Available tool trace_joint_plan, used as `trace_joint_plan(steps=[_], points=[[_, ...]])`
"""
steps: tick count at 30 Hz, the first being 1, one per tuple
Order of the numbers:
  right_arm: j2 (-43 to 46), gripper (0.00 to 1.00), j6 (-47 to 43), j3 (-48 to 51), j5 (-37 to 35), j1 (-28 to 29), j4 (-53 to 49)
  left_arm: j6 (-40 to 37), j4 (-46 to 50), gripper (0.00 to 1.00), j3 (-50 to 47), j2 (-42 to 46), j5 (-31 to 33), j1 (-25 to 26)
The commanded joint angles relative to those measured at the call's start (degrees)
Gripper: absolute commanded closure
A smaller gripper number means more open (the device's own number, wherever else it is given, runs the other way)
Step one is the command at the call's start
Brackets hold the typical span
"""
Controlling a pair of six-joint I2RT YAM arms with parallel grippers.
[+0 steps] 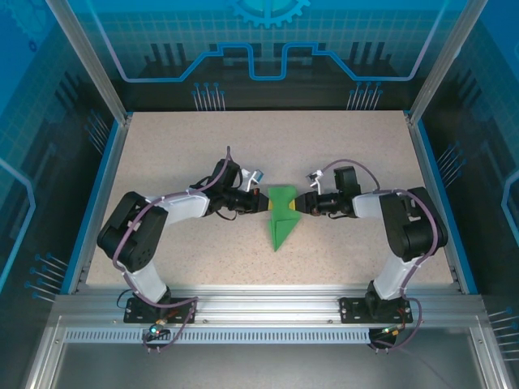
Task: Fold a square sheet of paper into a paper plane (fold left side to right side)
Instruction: Fold the wing for the fifth time at the center of the table.
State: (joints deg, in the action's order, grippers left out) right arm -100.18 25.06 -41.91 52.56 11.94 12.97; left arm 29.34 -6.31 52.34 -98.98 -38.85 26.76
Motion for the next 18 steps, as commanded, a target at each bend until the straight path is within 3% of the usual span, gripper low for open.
trace_joint_plan(steps=[1, 10, 12, 13, 16, 18], points=[[2.8, 0.7, -2.2, -1.1, -0.5, -0.5, -3.7, -2.7, 0.4, 1.0, -0.7, -1.3, -0.8, -0.5], [2.7, 0.86, -2.8, -2.2, -2.0, -0.6, -8.6, -3.3, 0.8, 0.99, 0.1, -3.1, -1.2, -0.5], [2.7, 0.95, -2.7, -2.6, -2.8, -0.4, -10.5, -3.4, 1.3, 0.89, 0.5, -2.9, -1.2, -0.5], [2.8, 0.98, -2.6, -3.0, -3.9, -0.2, -11.9, -3.6, 1.9, 0.79, 0.9, -2.7, -0.7, -0.5], [3.2, 1.0, -1.4, -3.5, -6.6, 0.7, -14.9, -5.3, 5.6, 0.54, 2.3, -0.8, 2.2, -0.2], [3.5, 1.0, 0.1, -3.8, -8.0, 1.2, -15.9, -7.5, 9.6, 0.46, 3.6, 1.2, 6.1, 0.4]])
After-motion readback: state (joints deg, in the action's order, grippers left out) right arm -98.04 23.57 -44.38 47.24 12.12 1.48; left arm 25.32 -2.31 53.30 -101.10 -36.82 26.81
